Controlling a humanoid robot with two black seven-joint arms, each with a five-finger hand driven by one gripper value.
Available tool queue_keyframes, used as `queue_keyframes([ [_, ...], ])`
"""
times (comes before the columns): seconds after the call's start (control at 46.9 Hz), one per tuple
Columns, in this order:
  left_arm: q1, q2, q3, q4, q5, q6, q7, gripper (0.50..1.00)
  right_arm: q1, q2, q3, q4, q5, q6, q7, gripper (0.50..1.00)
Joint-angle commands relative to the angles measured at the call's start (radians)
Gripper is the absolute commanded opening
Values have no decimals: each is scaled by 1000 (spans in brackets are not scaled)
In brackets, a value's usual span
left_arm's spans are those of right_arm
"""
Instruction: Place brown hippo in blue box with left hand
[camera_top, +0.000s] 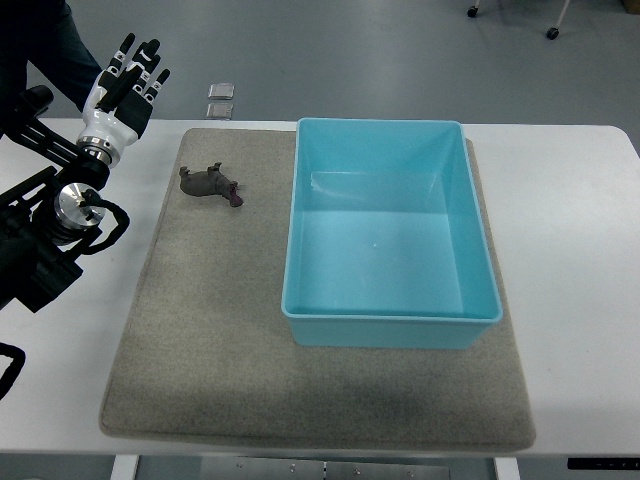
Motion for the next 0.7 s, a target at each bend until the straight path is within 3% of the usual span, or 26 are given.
queue_keyframes([
  [0.0,-2,0,0,-2,0,0,1,996,0,0,0,0,0,0,0,936],
  [0.683,-14,-3,-1,9,-2,-12,1,996,0,0,0,0,0,0,0,936],
])
